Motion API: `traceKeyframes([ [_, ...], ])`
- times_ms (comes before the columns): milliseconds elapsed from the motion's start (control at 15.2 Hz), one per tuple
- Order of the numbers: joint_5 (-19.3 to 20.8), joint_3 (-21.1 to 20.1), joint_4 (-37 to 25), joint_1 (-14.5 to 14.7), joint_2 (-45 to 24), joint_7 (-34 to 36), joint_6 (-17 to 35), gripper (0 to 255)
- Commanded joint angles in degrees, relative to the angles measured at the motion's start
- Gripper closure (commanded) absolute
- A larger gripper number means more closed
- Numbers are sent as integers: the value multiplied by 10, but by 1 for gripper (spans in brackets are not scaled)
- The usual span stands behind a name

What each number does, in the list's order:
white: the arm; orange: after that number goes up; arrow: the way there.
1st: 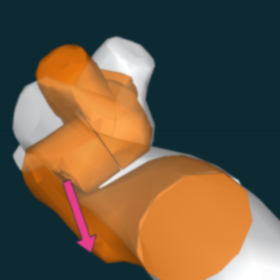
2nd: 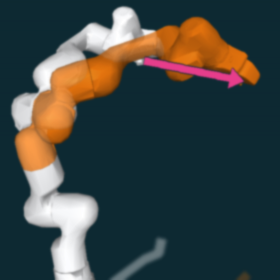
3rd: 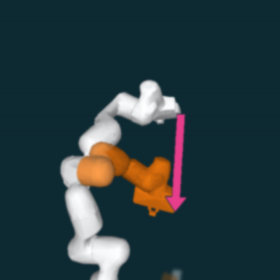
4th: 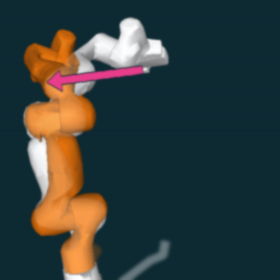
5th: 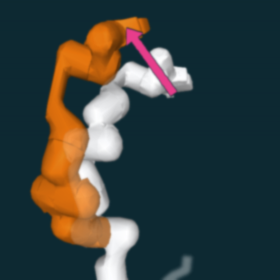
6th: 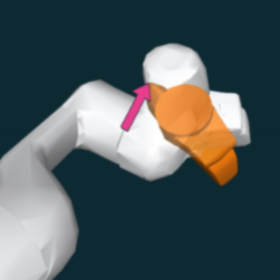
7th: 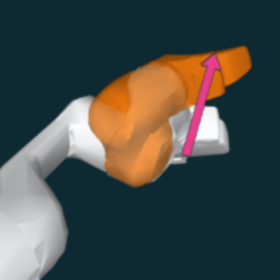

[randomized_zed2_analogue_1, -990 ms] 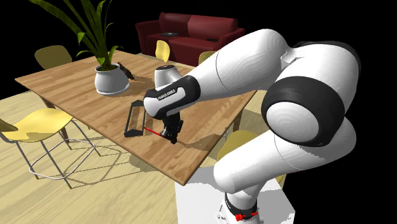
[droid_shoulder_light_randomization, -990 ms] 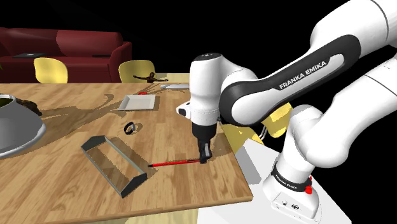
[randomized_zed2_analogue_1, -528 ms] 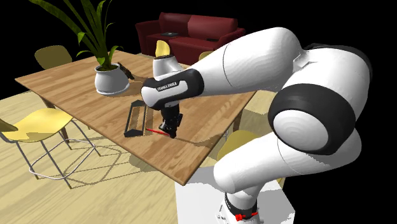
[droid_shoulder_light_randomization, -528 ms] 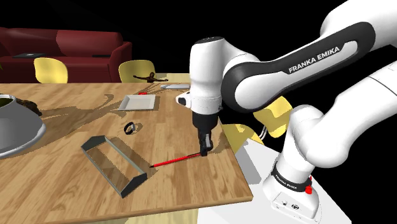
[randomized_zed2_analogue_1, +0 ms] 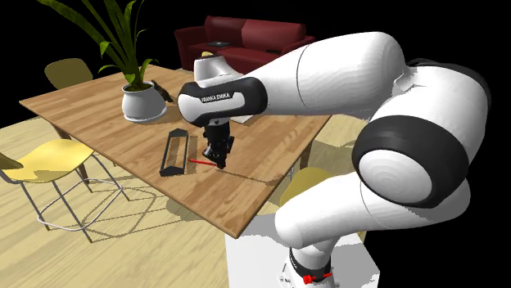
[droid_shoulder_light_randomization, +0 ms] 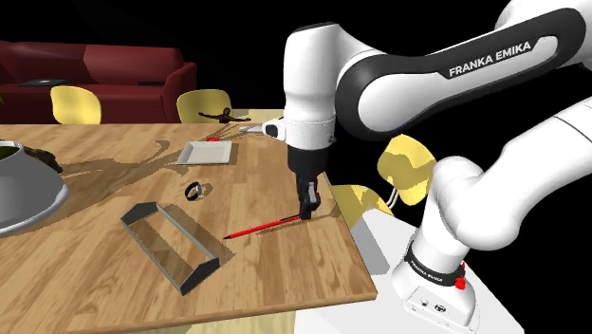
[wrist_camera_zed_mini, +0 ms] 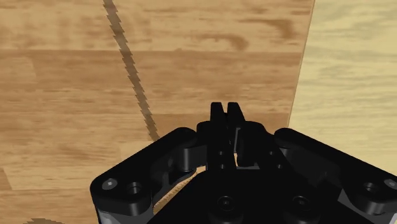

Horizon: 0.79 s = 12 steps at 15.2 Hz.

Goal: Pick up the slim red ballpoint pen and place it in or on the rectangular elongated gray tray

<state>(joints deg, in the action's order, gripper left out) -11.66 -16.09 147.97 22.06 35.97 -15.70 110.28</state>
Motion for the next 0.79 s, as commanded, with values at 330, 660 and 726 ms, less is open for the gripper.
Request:
traceKeyframes([
  [330,25,-16,-110,-23,-125,16,15,255],
  [660,58,-32,-225,-38,-246,41,19,255],
  [726,66,-34,-250,-40,-269,47,17,255],
])
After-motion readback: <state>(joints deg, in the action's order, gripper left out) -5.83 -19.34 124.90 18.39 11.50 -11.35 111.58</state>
